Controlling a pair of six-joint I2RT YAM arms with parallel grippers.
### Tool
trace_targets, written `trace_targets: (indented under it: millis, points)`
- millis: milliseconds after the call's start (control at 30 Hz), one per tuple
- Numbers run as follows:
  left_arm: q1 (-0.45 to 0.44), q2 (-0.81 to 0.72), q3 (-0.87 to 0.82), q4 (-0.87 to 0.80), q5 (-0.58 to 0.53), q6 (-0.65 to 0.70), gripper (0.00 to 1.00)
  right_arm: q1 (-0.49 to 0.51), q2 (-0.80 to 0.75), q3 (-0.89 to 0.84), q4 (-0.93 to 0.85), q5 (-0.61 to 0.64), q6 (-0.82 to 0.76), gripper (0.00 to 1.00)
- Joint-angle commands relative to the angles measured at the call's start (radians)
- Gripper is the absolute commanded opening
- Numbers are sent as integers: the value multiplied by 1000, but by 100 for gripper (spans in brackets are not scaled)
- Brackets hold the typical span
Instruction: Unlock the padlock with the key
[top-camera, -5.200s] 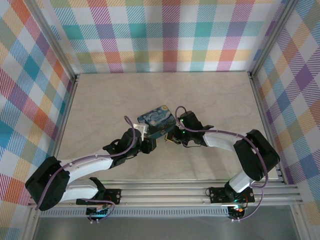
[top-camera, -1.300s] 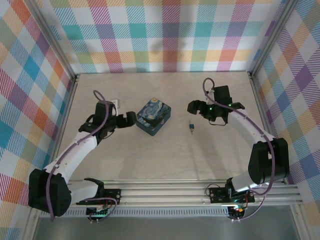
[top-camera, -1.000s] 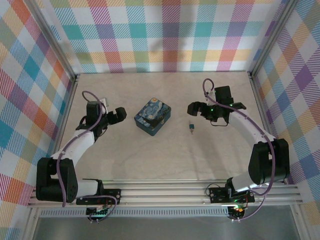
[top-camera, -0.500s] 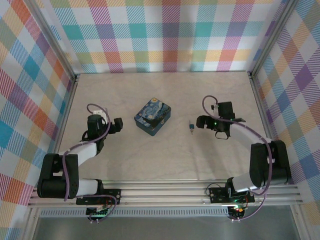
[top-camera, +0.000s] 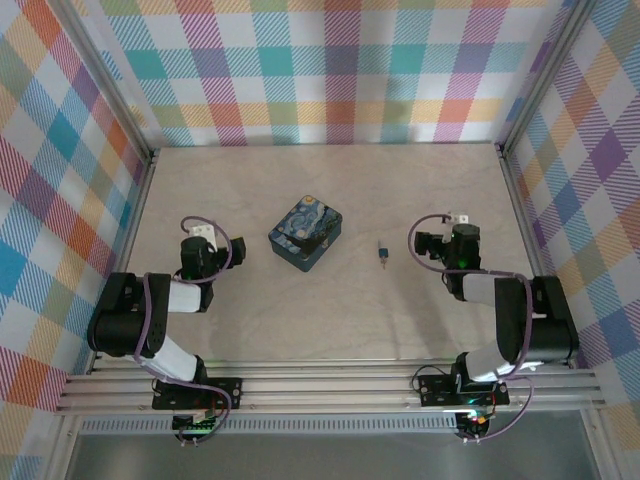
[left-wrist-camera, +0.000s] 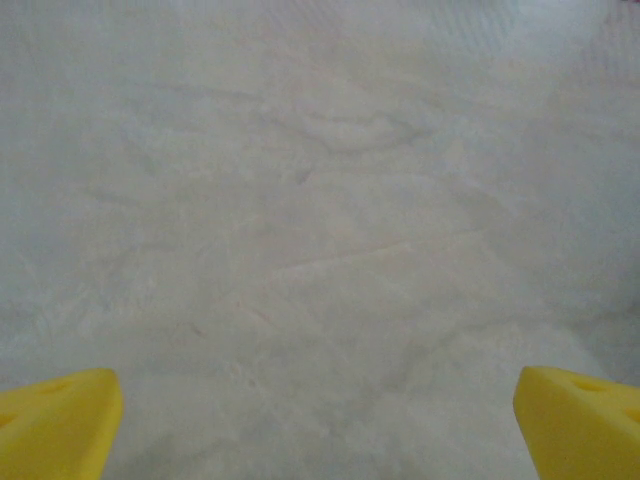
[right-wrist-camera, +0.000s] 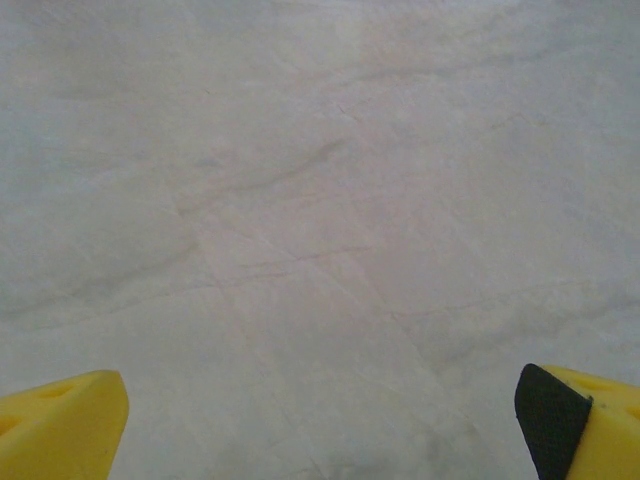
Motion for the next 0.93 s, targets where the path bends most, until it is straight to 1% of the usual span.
trace_targets:
  millis: [0, 133, 900]
  points:
    - [-17, 3, 35, 1, -20, 39, 100, -25, 38, -53, 266, -35, 12, 100]
    - [-33, 5, 44, -11, -33, 57, 100, -26, 32, -40, 227, -47, 2, 100]
    - [-36, 3, 43, -13, -38, 58, 100, -24, 33, -44, 237, -47, -1, 100]
